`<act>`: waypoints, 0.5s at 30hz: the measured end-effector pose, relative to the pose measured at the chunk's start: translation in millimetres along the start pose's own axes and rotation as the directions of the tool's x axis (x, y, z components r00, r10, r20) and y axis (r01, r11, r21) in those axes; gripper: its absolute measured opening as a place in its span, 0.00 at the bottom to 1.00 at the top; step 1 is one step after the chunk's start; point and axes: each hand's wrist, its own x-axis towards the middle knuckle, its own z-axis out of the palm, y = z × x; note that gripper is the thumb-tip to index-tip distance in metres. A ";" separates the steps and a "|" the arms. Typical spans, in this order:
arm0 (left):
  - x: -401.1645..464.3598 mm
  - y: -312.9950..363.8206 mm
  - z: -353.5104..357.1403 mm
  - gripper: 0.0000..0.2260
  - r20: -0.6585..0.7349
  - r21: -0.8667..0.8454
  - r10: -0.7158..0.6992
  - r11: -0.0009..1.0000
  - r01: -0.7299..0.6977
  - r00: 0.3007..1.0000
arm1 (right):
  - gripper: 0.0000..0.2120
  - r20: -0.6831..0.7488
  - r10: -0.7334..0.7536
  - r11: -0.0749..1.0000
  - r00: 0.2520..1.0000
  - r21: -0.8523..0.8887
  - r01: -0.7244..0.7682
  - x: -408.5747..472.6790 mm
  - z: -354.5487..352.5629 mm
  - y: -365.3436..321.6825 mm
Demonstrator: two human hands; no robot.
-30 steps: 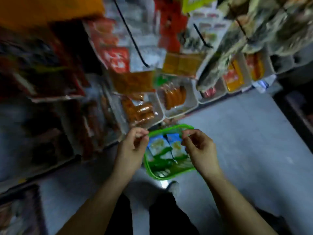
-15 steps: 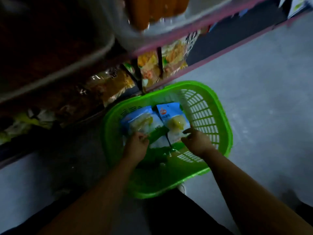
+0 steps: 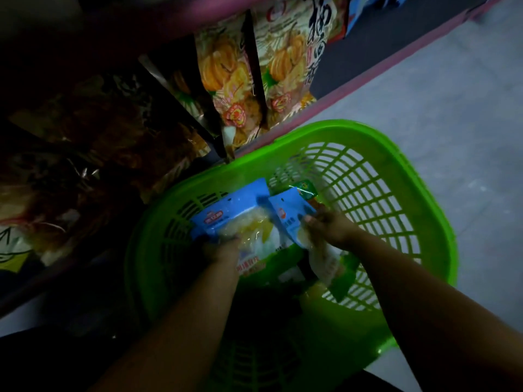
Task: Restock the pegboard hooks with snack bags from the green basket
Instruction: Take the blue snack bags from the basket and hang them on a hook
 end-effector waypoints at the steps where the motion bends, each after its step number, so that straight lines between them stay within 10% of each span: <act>1: -2.0 -0.3 -0.7 0.20 0.051 -0.031 -0.041 0.999 0.043 0.998 | 0.23 -0.021 0.015 1.000 1.000 -0.003 -0.015 0.3 1.9 2.8; 9: -11.0 -3.5 0.1 0.23 0.224 -0.128 0.028 0.992 0.001 0.974 | 0.47 0.000 0.069 0.992 0.998 0.109 -0.068 11.9 14.4 9.6; 15: -24.8 3.3 -2.5 0.22 0.286 -0.162 0.079 0.986 -0.034 0.955 | 0.32 0.080 0.023 0.893 0.997 0.447 -0.056 4.5 4.2 6.6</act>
